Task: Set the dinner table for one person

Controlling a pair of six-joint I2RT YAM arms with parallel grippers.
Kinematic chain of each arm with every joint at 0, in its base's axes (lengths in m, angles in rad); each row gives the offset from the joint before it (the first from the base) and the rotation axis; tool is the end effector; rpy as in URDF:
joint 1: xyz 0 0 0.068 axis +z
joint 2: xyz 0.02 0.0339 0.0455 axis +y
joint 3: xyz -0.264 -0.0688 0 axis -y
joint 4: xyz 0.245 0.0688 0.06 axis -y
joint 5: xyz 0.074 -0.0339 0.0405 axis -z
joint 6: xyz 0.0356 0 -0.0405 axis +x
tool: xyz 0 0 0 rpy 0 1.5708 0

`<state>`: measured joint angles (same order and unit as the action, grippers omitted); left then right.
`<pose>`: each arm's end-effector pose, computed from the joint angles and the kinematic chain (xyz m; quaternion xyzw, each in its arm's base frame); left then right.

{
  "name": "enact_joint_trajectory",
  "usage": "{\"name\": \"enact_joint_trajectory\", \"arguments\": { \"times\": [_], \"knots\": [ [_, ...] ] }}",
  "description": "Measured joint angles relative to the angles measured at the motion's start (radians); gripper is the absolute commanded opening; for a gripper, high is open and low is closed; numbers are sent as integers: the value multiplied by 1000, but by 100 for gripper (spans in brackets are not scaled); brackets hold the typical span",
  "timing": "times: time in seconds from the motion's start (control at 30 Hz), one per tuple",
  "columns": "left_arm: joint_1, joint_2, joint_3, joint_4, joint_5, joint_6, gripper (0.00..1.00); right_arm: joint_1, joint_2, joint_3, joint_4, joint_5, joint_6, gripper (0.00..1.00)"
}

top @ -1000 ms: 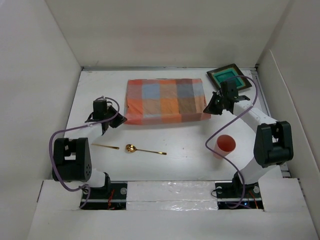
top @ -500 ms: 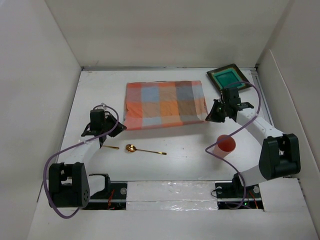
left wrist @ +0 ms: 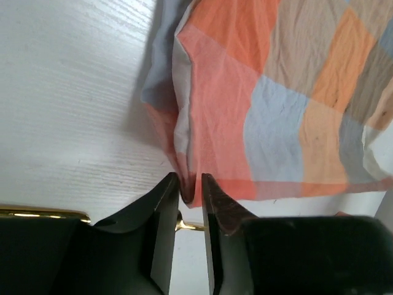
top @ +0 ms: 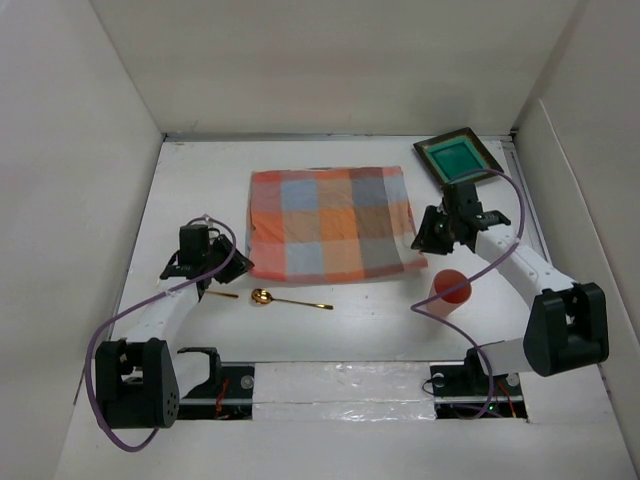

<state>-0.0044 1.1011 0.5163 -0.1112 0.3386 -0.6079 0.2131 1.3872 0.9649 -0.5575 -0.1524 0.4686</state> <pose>0.2204 -0.0128 0.1947 -0.1972 0.8738 -0.2714 0.3521 0.2732 0.0646 0.2367 0.0995 0.9489 0.1657 0.2493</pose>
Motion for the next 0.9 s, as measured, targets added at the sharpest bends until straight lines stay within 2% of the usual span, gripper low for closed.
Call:
{"name": "enact_joint_trajectory", "arguments": {
  "times": [0.03,0.13,0.3,0.33,0.4,0.43,0.47,0.5,0.53,0.57,0.6,0.63,0.73,0.8,0.87,0.9],
  "knots": [
    [0,0,0,-9,-3,0,32,0,-5,0,-5,0,-2,49],
    [0,-7,3,-32,-11,-2,40,0,-23,3,-24,7,-5,58],
    [0,-36,50,-75,-24,-6,40,-2,-27,64,-66,6,-10,56],
    [0,-41,67,-79,-26,-7,39,-4,-29,83,-68,7,-9,48],
    [0,-55,103,-83,-31,-10,37,-16,-32,117,-61,5,-3,40],
    [0,-64,122,-84,-35,-12,35,-28,-32,132,-56,0,0,23],
    [0,-73,147,-93,-39,-13,34,-46,-32,146,-48,-9,4,15],
    [0,-77,180,-106,-45,-11,28,-71,-32,163,-35,-18,17,4],
    [0,-78,216,-116,-52,-10,23,-93,-29,177,-27,-26,24,0],
    [0,-77,256,-125,-60,-5,18,-117,-25,193,-11,-33,37,0],
    [0,-76,297,-131,-66,2,4,-146,-18,208,13,-42,53,0],
    [0,-76,336,-134,-72,10,0,-172,-11,219,44,-50,71,0],
    [-14,-71,439,-138,-80,36,0,-257,13,223,166,-76,143,1],
    [-23,-66,481,-126,-61,46,0,-307,46,221,260,-78,203,10],
    [-29,-64,494,-113,-31,51,0,-340,81,221,373,-62,278,34],
    [-29,-62,494,-111,-16,51,2,-359,116,220,381,-59,285,34]
  ]
}}
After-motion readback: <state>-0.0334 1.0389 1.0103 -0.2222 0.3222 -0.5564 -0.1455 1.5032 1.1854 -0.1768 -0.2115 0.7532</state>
